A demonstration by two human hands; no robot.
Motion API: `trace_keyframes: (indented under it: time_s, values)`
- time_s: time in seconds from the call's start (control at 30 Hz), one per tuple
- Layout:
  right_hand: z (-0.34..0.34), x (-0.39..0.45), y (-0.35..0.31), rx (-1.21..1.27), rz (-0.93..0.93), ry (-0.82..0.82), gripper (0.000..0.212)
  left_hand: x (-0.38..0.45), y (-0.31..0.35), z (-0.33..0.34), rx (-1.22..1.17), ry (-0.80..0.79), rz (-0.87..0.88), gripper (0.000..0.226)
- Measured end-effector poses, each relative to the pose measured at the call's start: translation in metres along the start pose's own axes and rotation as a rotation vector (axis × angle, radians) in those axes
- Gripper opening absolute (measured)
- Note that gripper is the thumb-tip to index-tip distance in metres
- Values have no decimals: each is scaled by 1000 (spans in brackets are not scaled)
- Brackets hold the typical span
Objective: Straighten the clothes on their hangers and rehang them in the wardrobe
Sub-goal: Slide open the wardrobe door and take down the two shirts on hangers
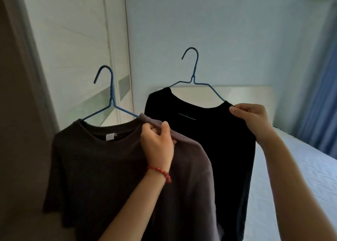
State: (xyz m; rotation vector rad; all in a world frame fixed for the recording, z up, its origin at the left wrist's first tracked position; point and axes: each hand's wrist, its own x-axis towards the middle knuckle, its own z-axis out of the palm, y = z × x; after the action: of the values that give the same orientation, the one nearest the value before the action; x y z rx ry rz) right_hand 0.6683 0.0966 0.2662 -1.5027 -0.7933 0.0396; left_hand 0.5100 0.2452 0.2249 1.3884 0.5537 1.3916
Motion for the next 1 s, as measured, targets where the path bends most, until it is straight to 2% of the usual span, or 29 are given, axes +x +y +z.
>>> trace_keyframes:
  time_s: [0.2, 0.33, 0.57, 0.7, 0.87, 0.93, 0.97, 1.0]
  values:
    - [-60, 13, 47, 2, 61, 174, 26, -18, -28, 91, -84, -216, -23, 9]
    - [-92, 6, 81, -37, 95, 258, 20, -32, -61, 139, -48, -384, -76, 9]
    - [-116, -28, 145, -140, 229, 414, 19, -71, -129, 194, 17, -677, -234, 11]
    - [-123, -62, 183, -165, 344, 541, 22, -99, -172, 213, 118, -825, -340, 22]
    - [-127, -96, 234, -297, 523, 659, 21, -138, -220, 235, 201, -1060, -543, 27]
    - [-130, -102, 256, -323, 639, 634, 18, -146, -243, 241, 175, -1174, -746, 24]
    - [-131, -104, 267, -305, 714, 602, 14, -147, -257, 241, 178, -1233, -803, 22]
    - [-133, -107, 279, -302, 789, 567, 19, -146, -269, 239, 222, -1280, -799, 19]
